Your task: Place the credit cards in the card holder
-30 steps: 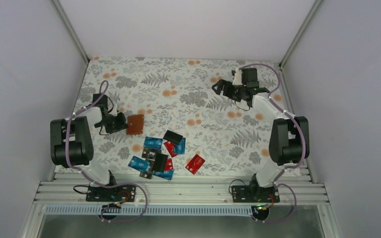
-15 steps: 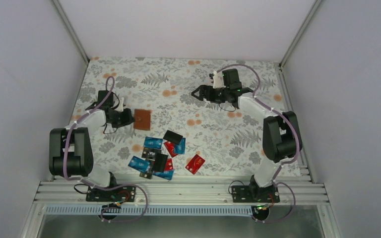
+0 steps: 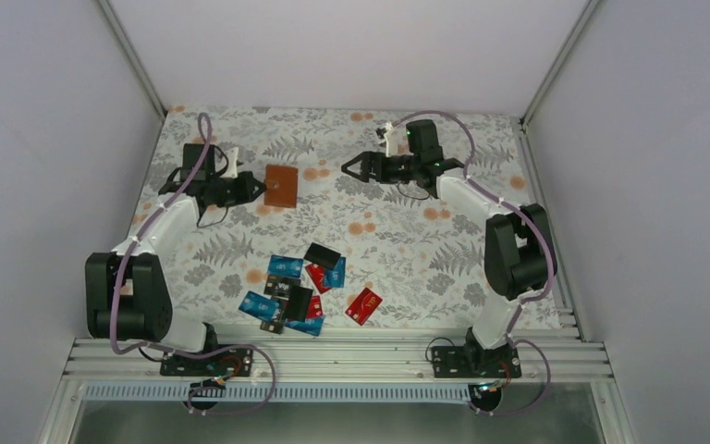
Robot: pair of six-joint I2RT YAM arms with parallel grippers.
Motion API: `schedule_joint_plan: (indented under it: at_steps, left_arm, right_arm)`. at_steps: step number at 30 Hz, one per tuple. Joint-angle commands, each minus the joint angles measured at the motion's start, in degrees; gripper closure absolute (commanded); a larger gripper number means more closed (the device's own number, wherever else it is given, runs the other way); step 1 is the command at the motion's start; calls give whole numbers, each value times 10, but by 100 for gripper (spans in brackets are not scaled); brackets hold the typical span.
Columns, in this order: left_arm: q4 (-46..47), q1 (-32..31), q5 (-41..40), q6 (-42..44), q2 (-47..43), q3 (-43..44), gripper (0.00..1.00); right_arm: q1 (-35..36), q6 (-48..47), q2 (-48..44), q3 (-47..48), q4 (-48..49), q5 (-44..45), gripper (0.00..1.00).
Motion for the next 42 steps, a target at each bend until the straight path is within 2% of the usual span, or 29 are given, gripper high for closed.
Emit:
schedule_joint_plan:
  at_steps: [1,8,13,23,28,34,35,36,39,40,42]
  left_arm:
    - [22,-18,62,-29,-20,39,98]
    - [37,-55,110,-63,-39,81,98]
    - [74,-73,153,-105,-44,97,97]
    - [102,-97,168,-139,-41,121,98]
    - [111,-103,168,-142,-44,114,98]
    - [117,-106,160,-143,-52,106,97]
    - [114,-107,156,-140,-53,106,95]
    - [105,-107,147,-131,-56,108,87]
    - [49,-108,74,-87,-68,126,49]
    - [26,-110,41,-71,-73,131,42]
    - [-2,-114,-10,-50,-83,136,35]
  right_arm:
    - [8,23,-19,-8,52,-59,3]
    - [22,29,-34,-17,87,-114,5]
    - [35,45,-36,-14,116,-152,17]
    - [53,86,-52,7,164,-163,33]
    - [59,105,-44,16,181,-166,58]
    - [66,93,-40,29,149,-165,91]
    - [67,84,-41,32,138,-160,95]
    - [68,74,-42,37,124,-154,95]
    - [70,26,-50,55,59,-106,96]
    - [72,7,-53,62,31,-83,96]
    - [75,-22,-54,74,-14,-40,96]
